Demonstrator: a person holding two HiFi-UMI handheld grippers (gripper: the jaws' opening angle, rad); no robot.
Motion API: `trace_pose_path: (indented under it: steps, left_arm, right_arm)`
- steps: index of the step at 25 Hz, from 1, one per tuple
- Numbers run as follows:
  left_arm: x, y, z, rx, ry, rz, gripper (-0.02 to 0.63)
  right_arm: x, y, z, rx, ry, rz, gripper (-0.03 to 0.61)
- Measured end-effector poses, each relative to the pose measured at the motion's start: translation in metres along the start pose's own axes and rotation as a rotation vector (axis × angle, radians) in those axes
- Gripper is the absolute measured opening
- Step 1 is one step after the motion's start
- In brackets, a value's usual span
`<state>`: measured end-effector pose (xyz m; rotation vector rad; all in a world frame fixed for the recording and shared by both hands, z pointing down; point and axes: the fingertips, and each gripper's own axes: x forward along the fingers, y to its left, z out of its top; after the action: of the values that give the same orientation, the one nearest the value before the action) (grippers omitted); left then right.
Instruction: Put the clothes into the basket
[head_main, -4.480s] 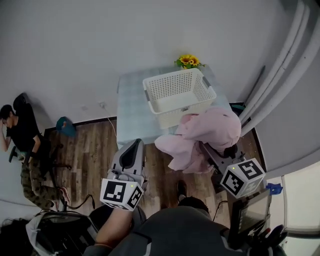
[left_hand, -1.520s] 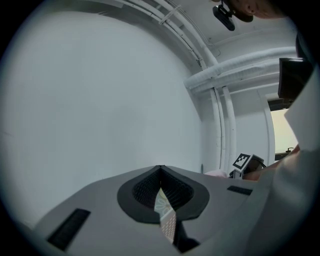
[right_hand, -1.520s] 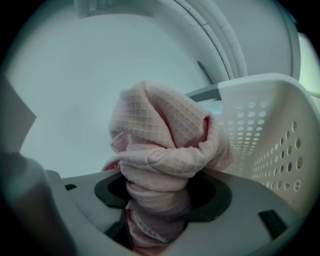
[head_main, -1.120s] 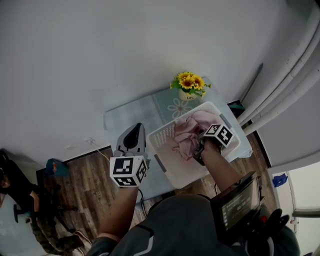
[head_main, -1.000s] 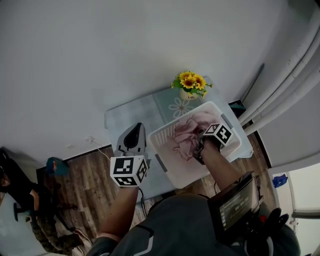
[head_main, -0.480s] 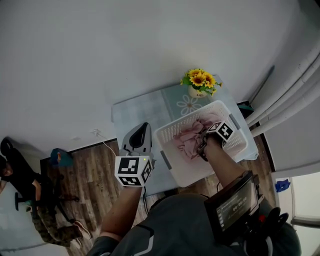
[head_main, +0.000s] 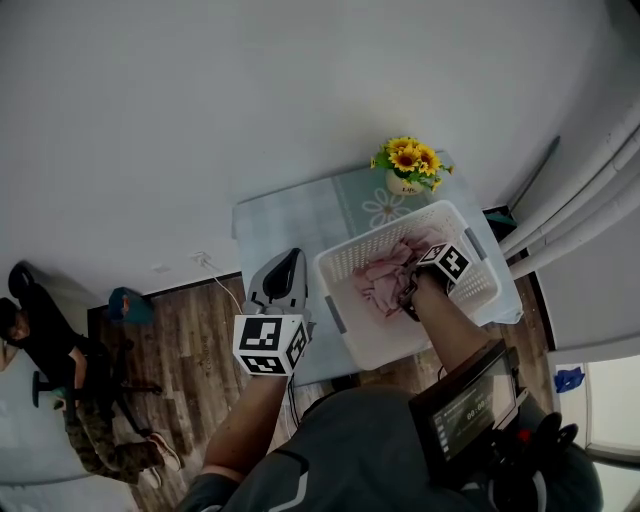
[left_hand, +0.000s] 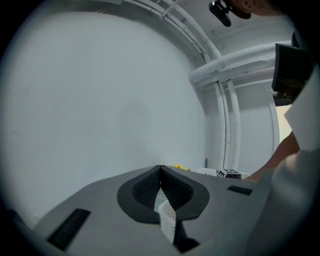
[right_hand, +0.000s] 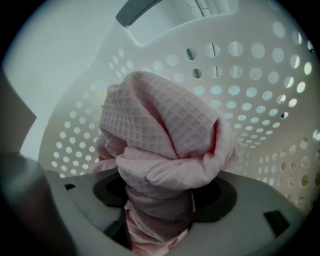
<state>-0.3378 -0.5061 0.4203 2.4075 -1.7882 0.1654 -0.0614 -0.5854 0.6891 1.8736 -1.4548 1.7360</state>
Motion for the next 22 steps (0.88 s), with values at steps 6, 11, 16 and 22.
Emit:
trace_pose_path:
  steps: [6,11,16,22]
  left_arm:
    - [-0.009,-0.007,0.004,0.009,-0.006,0.014,0.009]
    - [-0.019,-0.022,0.007,0.01,-0.015,0.024,0.009]
    - [-0.026,-0.046,0.013,0.018,-0.032,0.031,0.009]
    - [-0.04,-0.077,0.02,0.019,-0.045,0.056,0.009]
  right_arm:
    - [-0.008,0.001,-0.005,0.007,0.059,0.015,0.372]
    - [-0.025,0.002,-0.005,0.036,0.078,0.053,0.385]
    - [-0.053,0.013,0.003,0.092,0.086,0.149,0.387]
    - [-0.098,0.041,0.009,0.071,0.124,0.315,0.388]
